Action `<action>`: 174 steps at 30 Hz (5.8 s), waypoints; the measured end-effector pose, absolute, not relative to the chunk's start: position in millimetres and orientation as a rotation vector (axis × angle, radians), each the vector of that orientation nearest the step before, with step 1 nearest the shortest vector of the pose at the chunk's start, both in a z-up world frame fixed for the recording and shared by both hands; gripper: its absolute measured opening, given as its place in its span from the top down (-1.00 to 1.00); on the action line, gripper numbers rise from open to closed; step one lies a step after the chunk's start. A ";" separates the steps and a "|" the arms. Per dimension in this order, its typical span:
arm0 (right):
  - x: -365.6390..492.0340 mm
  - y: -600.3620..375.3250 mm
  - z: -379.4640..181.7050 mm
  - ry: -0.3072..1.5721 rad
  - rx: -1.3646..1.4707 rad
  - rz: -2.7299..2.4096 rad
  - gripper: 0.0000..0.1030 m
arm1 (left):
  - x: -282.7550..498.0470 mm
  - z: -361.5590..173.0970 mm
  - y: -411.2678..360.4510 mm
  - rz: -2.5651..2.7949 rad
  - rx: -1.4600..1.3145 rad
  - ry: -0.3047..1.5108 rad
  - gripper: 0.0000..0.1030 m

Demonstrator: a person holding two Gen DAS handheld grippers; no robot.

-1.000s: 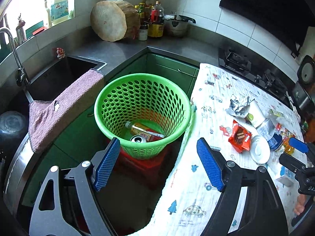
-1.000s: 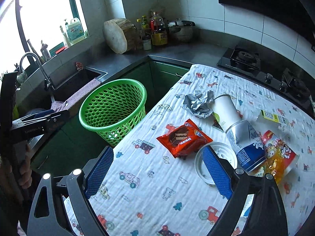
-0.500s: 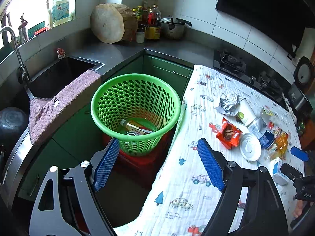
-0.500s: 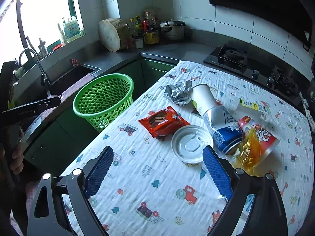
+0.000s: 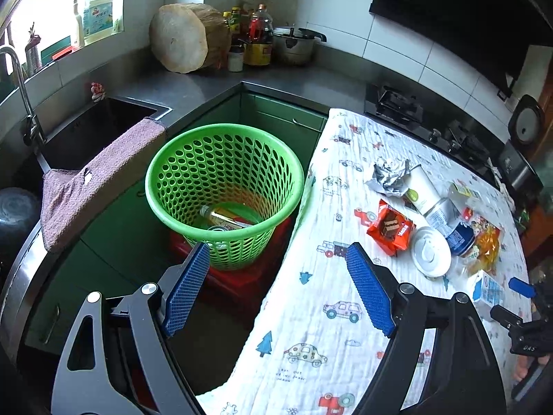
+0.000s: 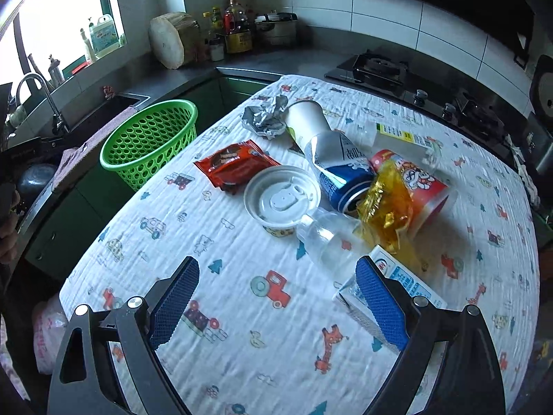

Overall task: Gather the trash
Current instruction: 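Move both tools back over the table toward the remaining trash, then grasp the white milk carton with the right tool while the left tool grasps the red snack wrapper, then carry the snack wrapper over the green basket and open the left tool, then carry the milk carton over the green basket and open the right tool, then return to the table and grasp the yellow plastic bag with the right tool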

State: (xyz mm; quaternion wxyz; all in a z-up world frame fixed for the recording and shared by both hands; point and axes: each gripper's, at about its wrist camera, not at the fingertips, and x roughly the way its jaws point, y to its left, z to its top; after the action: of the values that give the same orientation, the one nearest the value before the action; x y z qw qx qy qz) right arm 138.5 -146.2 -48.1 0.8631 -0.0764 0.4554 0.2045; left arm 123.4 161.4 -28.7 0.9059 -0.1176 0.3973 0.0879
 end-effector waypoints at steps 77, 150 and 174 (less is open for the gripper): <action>160.7 -151.4 -126.9 1.231 -0.336 0.421 -0.27 | 306.6 -134.4 29.5 -0.395 0.057 1.028 0.50; 330.7 219.1 -66.4 1.018 -0.215 0.746 -0.56 | 198.7 -88.2 350.9 0.201 -0.257 0.829 -0.60; 265.1 -145.4 -51.9 1.029 -0.149 0.284 -0.57 | 210.6 -63.7 187.7 -0.002 -0.152 0.817 -0.65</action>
State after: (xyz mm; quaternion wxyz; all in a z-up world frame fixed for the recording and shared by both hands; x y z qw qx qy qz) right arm 265.1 -145.4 -51.9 0.8582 -0.0712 0.4902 0.1350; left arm 210.6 187.7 -63.7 0.9149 -0.0736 0.3970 -0.0008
